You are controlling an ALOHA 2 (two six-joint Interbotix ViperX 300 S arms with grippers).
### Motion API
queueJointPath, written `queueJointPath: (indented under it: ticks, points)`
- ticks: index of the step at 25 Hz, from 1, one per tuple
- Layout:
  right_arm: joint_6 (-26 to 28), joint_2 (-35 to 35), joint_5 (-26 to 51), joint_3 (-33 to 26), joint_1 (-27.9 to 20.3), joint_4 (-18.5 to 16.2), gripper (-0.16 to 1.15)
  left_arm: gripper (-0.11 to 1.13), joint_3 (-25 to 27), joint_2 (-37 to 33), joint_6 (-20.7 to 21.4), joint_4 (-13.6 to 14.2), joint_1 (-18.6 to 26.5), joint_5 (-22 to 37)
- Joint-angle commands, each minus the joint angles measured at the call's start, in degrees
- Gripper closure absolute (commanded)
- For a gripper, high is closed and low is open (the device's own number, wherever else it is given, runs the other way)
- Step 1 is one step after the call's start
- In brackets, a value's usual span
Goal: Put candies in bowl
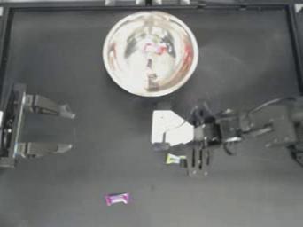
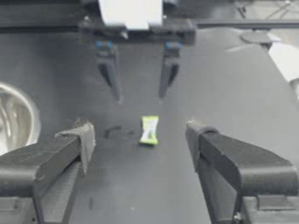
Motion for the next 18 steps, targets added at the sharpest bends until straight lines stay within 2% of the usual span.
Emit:
queueJointPath:
  ticks: [1, 18]
  points:
    - [0.6, 0.7, -0.4, -1.5, 0.4, -0.6, 0.02, 0.07, -0.6, 0.1, 0.1, -0.3, 0.1, -0.4]
    - [0.9, 7.0, -4.7, -1.8, 0.0, -1.8, 0.03, 0.07, -0.9, 0.1, 0.0, -1.2, 0.1, -0.1]
